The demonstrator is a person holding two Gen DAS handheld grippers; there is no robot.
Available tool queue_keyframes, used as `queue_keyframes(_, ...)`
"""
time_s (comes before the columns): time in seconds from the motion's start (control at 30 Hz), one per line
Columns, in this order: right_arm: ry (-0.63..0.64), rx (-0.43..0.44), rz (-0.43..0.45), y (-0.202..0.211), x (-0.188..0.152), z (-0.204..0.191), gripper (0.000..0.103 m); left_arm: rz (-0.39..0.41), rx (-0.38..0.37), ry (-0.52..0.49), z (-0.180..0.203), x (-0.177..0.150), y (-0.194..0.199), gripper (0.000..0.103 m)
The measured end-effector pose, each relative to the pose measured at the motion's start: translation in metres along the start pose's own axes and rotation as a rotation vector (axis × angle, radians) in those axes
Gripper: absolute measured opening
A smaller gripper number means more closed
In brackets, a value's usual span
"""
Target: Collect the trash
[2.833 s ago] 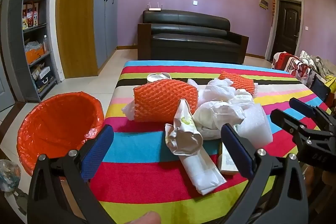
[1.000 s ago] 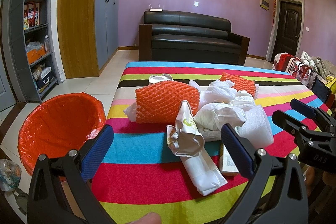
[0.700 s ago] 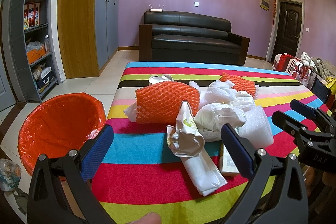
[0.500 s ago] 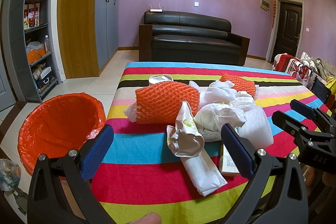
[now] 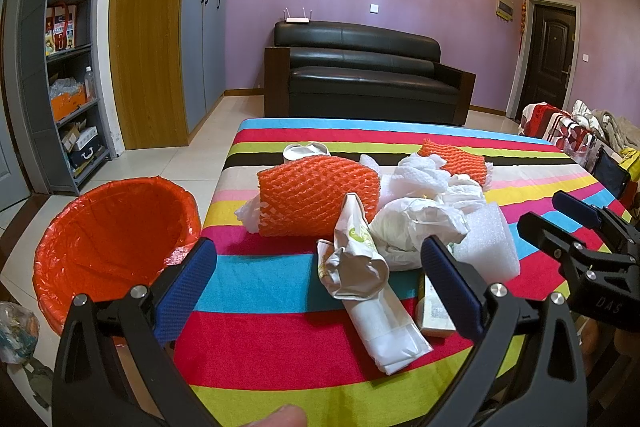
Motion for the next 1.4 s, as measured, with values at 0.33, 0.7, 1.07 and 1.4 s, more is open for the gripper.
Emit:
queue_keyframes(0.33,0.000,-0.001,-0.005,0.001,0.000,-0.002,0.085,0.000,-0.001,-0.001,0.000,0.000,0.000,0.099)
queue_keyframes(0.7,0.000,-0.004,-0.021,-0.001,-0.004,-0.001,0.085,-0.001,0.000,0.002,-0.001,0.001,0.001,0.099)
queue_keyframes(1.07,-0.004,-0.009,-0.101,-0.021,-0.008,0.001,0.085,-0.056,-0.018,0.015,0.000,0.001,-0.014,0.099)
queue_keyframes(1.4,-0.009,-0.029,-0.187,-0.048,-0.012,0.007,0.085,-0.211,-0.126,0.067,0.001,-0.001,-0.060,0.081)
Point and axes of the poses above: each gripper's, at about its wrist camera, not at the fingertips, and y roughly against the way its jaws point, z to its right, x to its top, the point moved 3 cm from there along -y, roughly the way its jaws point, and after that the axes turned 8 degrees about -z, right-handed, at the moved point
